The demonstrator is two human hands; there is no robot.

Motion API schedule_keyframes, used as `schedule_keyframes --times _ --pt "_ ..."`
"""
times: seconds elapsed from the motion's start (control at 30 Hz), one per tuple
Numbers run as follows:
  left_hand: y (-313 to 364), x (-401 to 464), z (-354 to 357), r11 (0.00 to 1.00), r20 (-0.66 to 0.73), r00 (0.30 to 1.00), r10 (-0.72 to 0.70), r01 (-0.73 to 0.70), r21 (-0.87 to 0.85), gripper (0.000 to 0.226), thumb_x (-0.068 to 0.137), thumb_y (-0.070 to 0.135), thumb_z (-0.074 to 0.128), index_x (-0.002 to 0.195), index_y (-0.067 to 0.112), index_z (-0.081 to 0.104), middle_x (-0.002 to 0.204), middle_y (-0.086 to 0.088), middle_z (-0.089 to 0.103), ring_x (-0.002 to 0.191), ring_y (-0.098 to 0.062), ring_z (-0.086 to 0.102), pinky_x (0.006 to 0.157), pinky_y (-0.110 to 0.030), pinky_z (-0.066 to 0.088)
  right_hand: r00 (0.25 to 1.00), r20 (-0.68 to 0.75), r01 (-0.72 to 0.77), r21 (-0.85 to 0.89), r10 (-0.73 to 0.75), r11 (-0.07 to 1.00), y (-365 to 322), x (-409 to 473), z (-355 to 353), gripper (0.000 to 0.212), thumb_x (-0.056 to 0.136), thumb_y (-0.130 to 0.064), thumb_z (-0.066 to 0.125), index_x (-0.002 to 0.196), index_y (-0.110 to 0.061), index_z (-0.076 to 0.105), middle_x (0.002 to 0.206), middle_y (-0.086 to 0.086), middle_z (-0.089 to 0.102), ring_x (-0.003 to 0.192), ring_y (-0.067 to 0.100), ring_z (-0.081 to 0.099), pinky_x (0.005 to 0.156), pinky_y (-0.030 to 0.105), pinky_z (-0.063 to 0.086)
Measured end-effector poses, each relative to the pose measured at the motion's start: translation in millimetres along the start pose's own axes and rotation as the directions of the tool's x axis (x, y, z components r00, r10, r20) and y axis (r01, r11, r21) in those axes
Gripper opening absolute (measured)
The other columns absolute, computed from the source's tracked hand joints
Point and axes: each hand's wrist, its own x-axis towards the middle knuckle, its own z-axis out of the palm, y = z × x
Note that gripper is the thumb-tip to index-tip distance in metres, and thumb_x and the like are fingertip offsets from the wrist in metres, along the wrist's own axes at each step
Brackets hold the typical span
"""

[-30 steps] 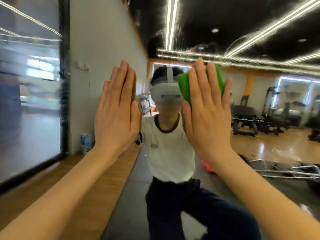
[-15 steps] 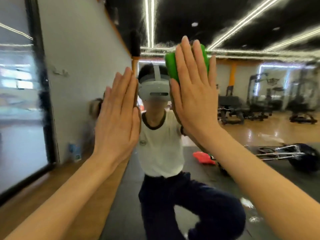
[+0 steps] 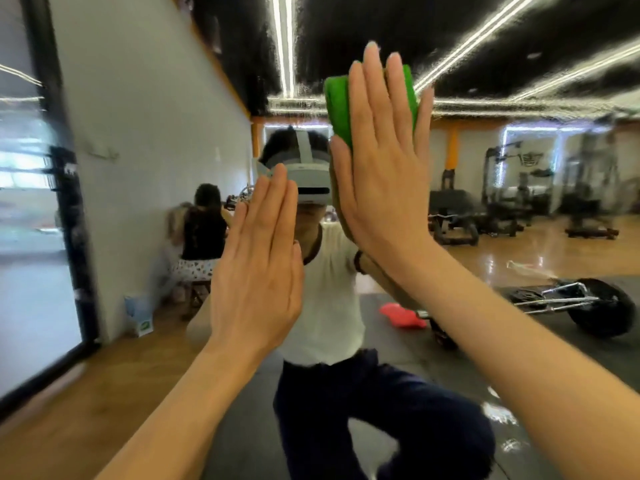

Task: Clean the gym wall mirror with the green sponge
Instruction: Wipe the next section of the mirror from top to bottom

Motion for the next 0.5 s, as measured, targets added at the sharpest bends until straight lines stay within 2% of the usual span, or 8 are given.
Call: schedule_keyframes --times 0.1,0.17,0.23,0.27,0.37,0.43,0.5 --pt "-0.4 -1.5 1.6 1.000 -0.011 1.000 0.004 -0.004 0.003 0.058 0.103 0.015 0.032 0.158 -0.001 0.021 0.167 -0.009 0.012 0.155 -0.016 0.003 0.127 -0.032 0.000 0.991 0.118 0.066 0.009 -0.067 0.998 -8.4 -85.6 -14.9 0.057 0.107 -0.026 0.040 0.157 -0.002 0.023 0.165 0.017 0.019 0.154 0.030 0.010 0.126 0.047 -0.001" --pt "0.5 -0.9 1.6 1.000 -0.009 1.000 0.005 -0.005 0.012 0.058 0.104 0.015 0.033 0.158 -0.001 0.019 0.167 -0.011 0.012 0.155 -0.016 0.002 0.127 -0.032 0.000 0.965 0.232 0.124 0.001 -0.121 0.992 -11.4 -153.4 -31.7 0.061 0.106 -0.030 0.039 0.157 -0.007 0.017 0.168 0.009 0.010 0.156 0.025 0.004 0.126 0.045 -0.002" --pt "0.8 -1.3 1.0 1.000 0.000 1.000 0.007 -0.007 0.024 0.060 0.103 0.013 0.034 0.159 0.000 0.016 0.167 -0.013 0.013 0.155 -0.017 0.002 0.127 -0.033 0.000 0.940 0.291 0.186 -0.008 -0.176 0.983 -6.6 -178.1 -41.1 0.061 0.105 -0.032 0.037 0.157 -0.010 0.014 0.169 0.005 0.004 0.156 0.022 0.002 0.126 0.044 -0.002" --pt "1.1 -1.5 0.8 1.000 0.005 1.000 0.004 -0.005 0.023 0.060 0.103 0.012 0.035 0.159 0.000 0.015 0.168 -0.013 0.012 0.155 -0.017 0.002 0.127 -0.033 0.000 0.935 0.301 0.197 -0.004 -0.187 0.980 -2.4 -168.1 -41.0 0.060 0.105 -0.032 0.036 0.157 -0.010 0.015 0.168 0.005 0.008 0.156 0.022 0.002 0.126 0.043 -0.003" --pt "0.9 -1.3 0.3 1.000 0.023 1.000 0.000 0.000 0.010 0.060 0.103 0.011 0.036 0.159 0.000 0.016 0.168 -0.014 0.012 0.156 -0.018 0.002 0.127 -0.034 0.000 0.982 0.166 0.086 0.019 -0.088 0.996 8.6 -81.3 -26.0 0.057 0.107 -0.030 0.034 0.156 -0.004 0.024 0.164 0.017 0.023 0.154 0.028 0.010 0.125 0.042 -0.006" --pt "-0.2 -1.1 0.4 1.000 0.017 1.000 0.004 -0.004 0.009 0.059 0.103 0.012 0.035 0.158 -0.001 0.018 0.167 -0.014 0.013 0.155 -0.018 0.002 0.127 -0.034 0.000 0.998 0.048 -0.049 0.028 0.048 0.998 16.0 -22.0 -13.8 0.055 0.107 -0.027 0.032 0.155 -0.001 0.028 0.162 0.020 0.027 0.152 0.035 0.019 0.124 0.046 0.000" --pt "-0.3 -1.0 0.4 1.000 0.011 1.000 0.005 -0.005 0.006 0.059 0.103 0.013 0.034 0.158 0.000 0.018 0.167 -0.013 0.013 0.155 -0.018 0.002 0.127 -0.033 -0.001 0.996 -0.012 -0.090 0.001 0.090 0.996 17.6 -3.6 -7.8 0.054 0.108 -0.027 0.032 0.155 0.000 0.029 0.162 0.020 0.028 0.152 0.037 0.021 0.124 0.050 0.004"
